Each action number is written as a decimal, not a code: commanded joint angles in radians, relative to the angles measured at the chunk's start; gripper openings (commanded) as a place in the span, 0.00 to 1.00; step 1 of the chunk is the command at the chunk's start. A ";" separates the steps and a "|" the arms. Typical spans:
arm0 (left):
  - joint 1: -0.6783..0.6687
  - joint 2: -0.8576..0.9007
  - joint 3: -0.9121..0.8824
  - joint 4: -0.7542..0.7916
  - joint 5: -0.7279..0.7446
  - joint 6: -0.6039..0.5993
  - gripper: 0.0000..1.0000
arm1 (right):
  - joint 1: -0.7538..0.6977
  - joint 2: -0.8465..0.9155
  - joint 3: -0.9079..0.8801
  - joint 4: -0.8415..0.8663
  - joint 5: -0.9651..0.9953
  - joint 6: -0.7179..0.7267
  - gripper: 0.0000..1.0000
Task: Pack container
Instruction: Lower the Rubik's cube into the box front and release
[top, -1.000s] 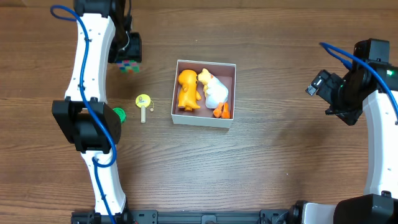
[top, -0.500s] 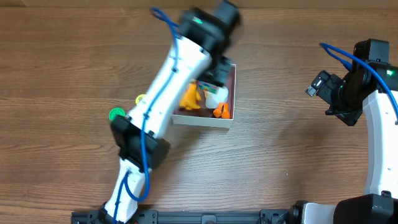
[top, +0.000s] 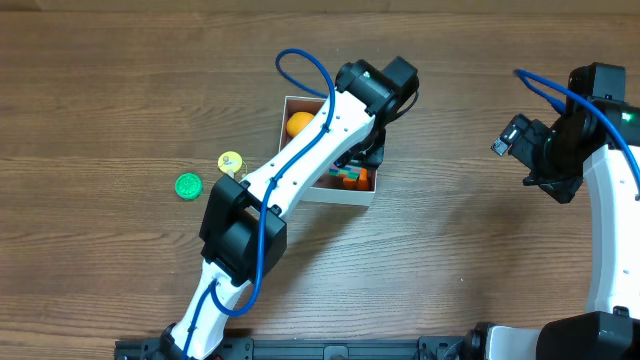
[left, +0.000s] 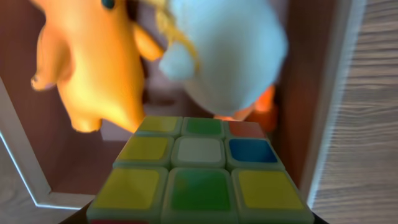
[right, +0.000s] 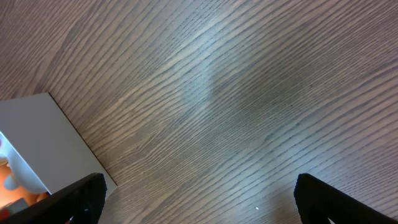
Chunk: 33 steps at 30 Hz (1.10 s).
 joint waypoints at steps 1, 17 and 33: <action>0.019 -0.019 -0.037 -0.005 -0.047 -0.065 0.38 | -0.001 -0.008 0.000 0.001 0.001 -0.004 0.99; 0.075 -0.019 -0.147 0.038 -0.010 -0.018 0.55 | -0.001 -0.008 0.000 0.001 0.001 -0.004 0.99; 0.262 -0.276 0.114 -0.151 0.021 0.056 0.87 | -0.001 -0.008 0.000 0.001 0.001 -0.004 0.99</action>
